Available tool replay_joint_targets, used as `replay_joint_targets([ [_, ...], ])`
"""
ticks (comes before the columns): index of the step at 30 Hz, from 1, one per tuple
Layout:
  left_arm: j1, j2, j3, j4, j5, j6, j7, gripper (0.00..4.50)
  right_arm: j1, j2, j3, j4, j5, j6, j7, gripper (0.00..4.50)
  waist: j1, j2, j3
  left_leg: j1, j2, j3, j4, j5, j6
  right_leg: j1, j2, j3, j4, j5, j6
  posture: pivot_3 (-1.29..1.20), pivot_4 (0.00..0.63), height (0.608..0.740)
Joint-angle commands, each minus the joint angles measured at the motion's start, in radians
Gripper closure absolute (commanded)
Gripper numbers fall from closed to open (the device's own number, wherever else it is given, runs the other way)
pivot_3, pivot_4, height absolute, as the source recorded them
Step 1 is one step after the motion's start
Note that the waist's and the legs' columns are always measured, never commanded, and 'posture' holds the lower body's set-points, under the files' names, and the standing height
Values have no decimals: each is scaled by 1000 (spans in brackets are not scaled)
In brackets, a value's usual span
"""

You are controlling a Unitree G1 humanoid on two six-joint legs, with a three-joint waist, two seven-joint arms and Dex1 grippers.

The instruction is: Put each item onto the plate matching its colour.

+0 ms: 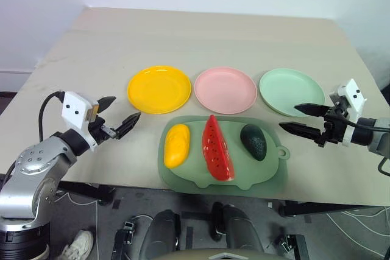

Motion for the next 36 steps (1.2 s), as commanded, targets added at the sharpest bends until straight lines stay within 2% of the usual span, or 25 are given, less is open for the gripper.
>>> replay_joint_targets([
  [1,12,-3,13,-52,-4,-14,10,29,-26,-8,-3,-18,1,-11,2,0,0,0,0,0,0,0,0,0,0,0,0,0,0,0,0,0,150,740],
  [9,73,2,49,-89,-23,-11,14,29,-54,-32,8,0,-9,5,21,0,0,0,0,0,0,0,0,0,0,0,0,0,0,0,0,0,150,740],
  [14,79,34,70,-69,-49,-11,-38,29,-39,-34,-33,-44,45,71,13,0,0,0,0,0,0,0,0,0,0,0,0,0,0,0,0,0,150,740],
  [21,38,99,104,12,-92,-4,-128,29,57,1,-114,-171,131,160,-47,0,1,0,0,0,0,0,0,0,0,0,0,0,0,0,0,0,150,740],
  [26,-4,113,43,70,-67,-19,-173,29,139,18,-187,-259,196,207,-81,0,1,1,0,0,0,0,0,0,0,0,0,0,0,0,0,0,150,740],
  [31,-33,108,20,100,-63,-33,-193,29,163,40,-182,-347,261,248,-147,0,0,0,0,0,0,0,0,0,0,0,0,0,0,0,0,0,150,740],
  [36,-40,98,5,103,-53,-37,-185,29,113,79,-116,-387,281,270,-261,0,-1,0,0,0,0,0,0,0,0,0,0,0,0,0,0,0,150,740],
])
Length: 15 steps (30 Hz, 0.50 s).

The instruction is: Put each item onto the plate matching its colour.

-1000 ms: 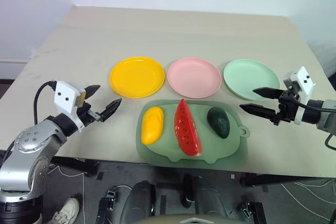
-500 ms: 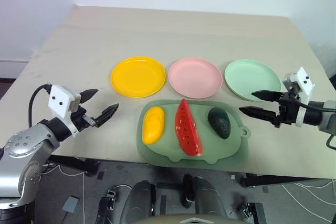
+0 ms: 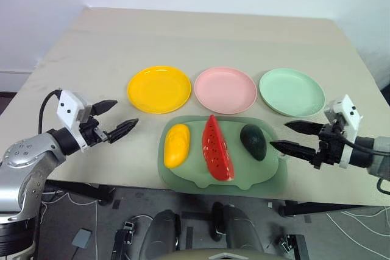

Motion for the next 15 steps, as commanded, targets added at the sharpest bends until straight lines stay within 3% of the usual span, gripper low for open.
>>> replay_joint_targets([
  [1,-4,-5,3,-18,11,-23,8,29,-61,18,47,-12,0,30,-99,0,0,0,0,0,0,0,0,0,0,0,0,0,0,0,0,0,150,740],
  [6,6,-22,-5,-52,7,-12,29,29,-163,50,140,33,-26,119,-238,0,1,0,0,0,0,0,0,0,0,0,0,0,0,0,0,0,150,740],
  [15,2,-34,-11,-74,-5,5,48,29,-190,100,238,60,-45,175,-300,0,1,0,0,-1,0,0,0,0,0,-1,0,0,0,0,0,0,150,740],
])
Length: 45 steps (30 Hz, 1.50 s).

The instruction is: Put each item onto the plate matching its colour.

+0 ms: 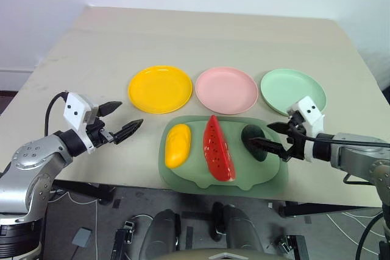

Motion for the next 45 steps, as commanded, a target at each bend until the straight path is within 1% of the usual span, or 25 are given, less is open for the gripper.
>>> replay_joint_targets([
  [1,-12,-6,-4,-44,-11,-3,9,29,-20,17,21,4,-15,15,-25,0,0,0,0,0,0,0,0,0,0,0,0,0,0,0,0,0,150,740],
  [9,-22,-16,-23,-50,-13,0,26,29,-39,74,132,41,-120,-6,-78,0,-1,0,0,0,0,0,0,0,0,0,0,0,0,0,0,0,150,740],
  [11,-26,-15,-26,-51,-12,-1,29,29,-45,96,138,56,-140,-18,-86,0,-1,0,0,0,0,0,0,0,0,0,0,0,0,0,0,0,150,740],
  [14,-29,-10,-22,-49,-13,1,30,0,-51,101,114,55,-139,-22,-68,607,-1,0,0,0,0,0,0,0,0,0,0,0,0,0,0,0,150,740],
  [16,-27,-8,-17,-49,-14,2,31,0,-58,76,94,50,-142,-33,-46,1266,-1,0,0,0,0,0,0,0,0,0,0,0,0,0,0,0,150,740],
  [17,-24,-7,-14,-50,-15,2,31,0,-73,63,78,56,-146,-38,-39,1354,-1,0,0,0,0,0,0,0,0,0,0,0,0,0,0,0,150,740],
  [20,-21,-6,-12,-50,-15,1,29,0,-160,33,37,110,-154,-46,-24,1352,-3,0,0,0,0,0,0,0,0,0,0,0,0,0,0,0,150,740],
  [22,-24,-7,-16,-50,-13,2,31,0,-251,-9,42,197,-203,-58,-27,1352,-5,0,0,0,0,0,0,0,0,0,0,0,0,0,0,0,150,740],
  [25,-29,-9,-20,-48,-12,1,33,0,-348,-70,96,359,-307,-119,-12,1352,-3,0,0,-1,0,0,0,0,0,-1,0,0,0,0,0,0,150,740],
  [27,-31,-10,-21,-46,-10,-1,32,0,-391,-96,166,496,-407,-224,17,1352,-1,0,0,-1,0,1,-1,0,0,-1,0,-1,-1,0,0,0,150,740],
  [29,-36,-10,-25,-41,-7,-3,32,0,-441,-85,215,637,-481,-318,50,1352,-2,0,0,-1,-1,2,-1,0,0,0,0,-1,-1,0,0,0,150,740],
  [32,-47,-13,-35,-38,-1,-7,33,0,-546,-36,307,926,-620,-495,75,1352,-11,0,0,-2,-1,3,0,0,1,-1,0,-1,-1,0,0,0,150,740],
  [34,-51,-13,-31,-44,-3,-5,37,0,-615,1,334,1092,-680,-594,90,1352,-23,0,0,-1,-1,3,0,0,1,-1,0,-1,0,0,0,0,150,740],
  [36,-43,-12,-22,-50,-5,-5,39,0,-659,25,340,1192,-716,-652,108,1352,-28,0,0,-2,-1,3,0,0,0,-1,0,-1,0,0,0,0,150,740],
  [38,-30,-9,-12,-57,-6,-7,41,0,-682,34,344,1244,-745,-684,134,1352,-30,1,0,-2,0,3,-1,0,0,-2,0,-1,0,0,0,0,150,740],
  [39,-25,-8,-7,-59,-6,-8,41,0,-689,36,345,1259,-757,-694,146,645,-32,1,0,-2,0,3,-1,0,0,-2,0,-1,0,0,0,0,150,740],
  [41,-6,-7,7,-72,-11,-6,43,0,-680,22,341,1223,-769,-692,179,83,-34,1,0,-2,0,3,-1,1,-1,-2,0,0,0,0,0,0,150,740],
  [45,17,-6,20,-84,-18,-4,43,0,-650,-33,279,1031,-732,-620,247,35,-33,2,1,-2,1,1,-1,0,0,-2,-1,0,0,0,0,0,150,740],
])
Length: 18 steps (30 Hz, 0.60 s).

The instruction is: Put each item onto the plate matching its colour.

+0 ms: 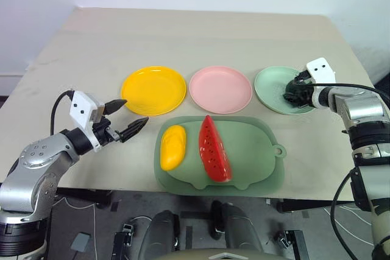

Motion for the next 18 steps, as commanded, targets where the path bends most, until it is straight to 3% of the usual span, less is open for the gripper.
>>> replay_joint_targets([
  [1,8,11,38,-40,-13,-9,-2,0,-5,-66,-89,-196,34,72,52,35,2,1,0,0,0,0,0,0,0,0,0,0,0,0,0,0,150,740],
  [6,-20,16,21,-7,-2,-18,-18,0,49,-123,-161,-503,133,279,128,35,9,1,0,0,0,-1,0,0,0,0,0,-1,1,0,0,0,150,740],
  [12,-58,22,0,31,5,-24,-48,0,51,-53,-345,-951,530,880,182,35,5,1,0,0,1,-1,0,0,0,0,1,-1,1,0,0,0,150,740],
  [14,-68,20,-8,42,10,-26,-51,0,43,-2,-382,-1028,586,997,156,35,6,1,0,1,1,-1,0,0,0,0,1,-1,1,0,0,0,150,740],
  [18,-107,9,-40,62,16,-29,-54,0,95,95,-376,-1078,775,1031,-36,35,12,0,-1,0,1,-2,0,0,0,1,0,-1,1,0,-1,0,150,740],
])
